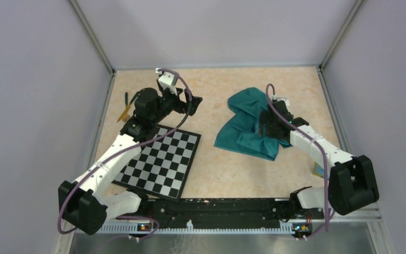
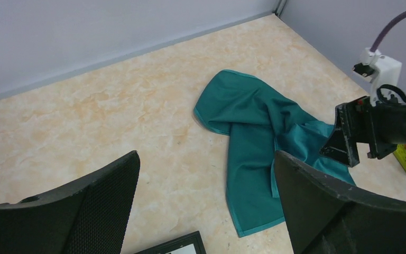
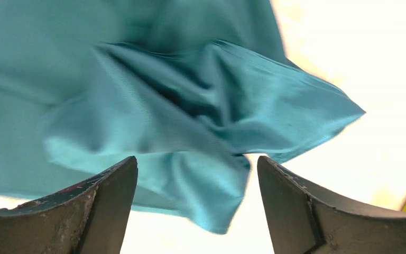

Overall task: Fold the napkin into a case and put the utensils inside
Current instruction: Move the crumpled napkin to the center of the board, then pick up the crumpled napkin from the center of the board.

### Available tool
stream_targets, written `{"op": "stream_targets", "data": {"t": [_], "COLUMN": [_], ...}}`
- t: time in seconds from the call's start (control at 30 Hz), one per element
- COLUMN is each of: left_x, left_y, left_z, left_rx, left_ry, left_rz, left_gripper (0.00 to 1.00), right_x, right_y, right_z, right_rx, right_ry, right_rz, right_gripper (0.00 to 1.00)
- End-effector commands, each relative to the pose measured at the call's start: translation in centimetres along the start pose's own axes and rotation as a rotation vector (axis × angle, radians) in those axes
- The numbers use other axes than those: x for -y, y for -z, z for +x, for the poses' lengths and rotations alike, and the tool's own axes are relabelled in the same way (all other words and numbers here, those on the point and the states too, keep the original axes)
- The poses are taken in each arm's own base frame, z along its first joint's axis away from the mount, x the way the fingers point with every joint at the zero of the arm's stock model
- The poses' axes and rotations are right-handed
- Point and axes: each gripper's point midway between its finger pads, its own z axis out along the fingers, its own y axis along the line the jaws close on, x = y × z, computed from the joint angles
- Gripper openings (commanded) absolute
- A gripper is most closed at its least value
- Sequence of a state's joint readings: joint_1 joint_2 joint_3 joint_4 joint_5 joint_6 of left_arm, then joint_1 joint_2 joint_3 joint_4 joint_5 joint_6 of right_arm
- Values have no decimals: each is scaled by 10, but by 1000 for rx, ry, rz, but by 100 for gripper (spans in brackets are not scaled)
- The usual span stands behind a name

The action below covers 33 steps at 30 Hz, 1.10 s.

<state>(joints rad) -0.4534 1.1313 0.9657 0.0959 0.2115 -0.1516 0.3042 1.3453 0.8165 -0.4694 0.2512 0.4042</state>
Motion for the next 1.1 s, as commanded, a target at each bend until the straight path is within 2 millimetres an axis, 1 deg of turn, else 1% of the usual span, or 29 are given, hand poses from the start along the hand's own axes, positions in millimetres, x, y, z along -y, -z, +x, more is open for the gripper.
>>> {"op": "stream_targets", "data": {"t": [0.0,0.03,0.1,0.13,0.17,0.2,0.23,0.3,0.33,0.47,0.53,0.63,0.73,0.83,0.97,1.07], "left_x": [-2,-1,0,0,0,0,0,0,-1,-1,0,2,5,7,7,9], "left_y": [-13,-16,-19,-20,-20,-20,-21,-20,-20,-21,-21,-22,-22,-21,-21,-22], "left_z": [-4,-1,3,4,5,5,6,6,7,6,6,6,5,3,3,4], "left_rx": [-24,-36,-54,-57,-60,-63,-66,-68,-68,-67,-67,-72,-73,-69,-70,-73], "left_ry": [68,77,96,99,102,104,105,104,104,100,100,103,108,111,111,114], "left_rz": [-21,-16,-9,-8,-8,-10,-11,-10,-12,-13,-7,5,19,30,29,37], "left_gripper": [100,100,100,100,100,100,100,100,100,100,100,100,100,100,100,100], "right_x": [-57,-71,-92,-104,-118,-125,-129,-132,-133,-144,-148,-146,-142,-141,-141,-140], "right_y": [50,53,53,51,50,46,41,26,20,3,-2,-6,-10,-15,-21,-26], "right_z": [-41,-35,-21,-12,-2,1,4,9,7,11,12,15,14,15,14,18], "right_rx": [160,146,92,67,50,63,69,53,55,29,20,13,18,13,14,7], "right_ry": [69,45,-45,-61,-52,-38,-18,10,16,41,27,-6,-44,-63,-67,-74], "right_rz": [-93,-114,-121,-133,-144,-124,-96,-22,6,23,19,56,101,146,174,191], "right_gripper": [83,81,78,77,73,68,66,64,62,57,56,54,44,43,46,47]}}
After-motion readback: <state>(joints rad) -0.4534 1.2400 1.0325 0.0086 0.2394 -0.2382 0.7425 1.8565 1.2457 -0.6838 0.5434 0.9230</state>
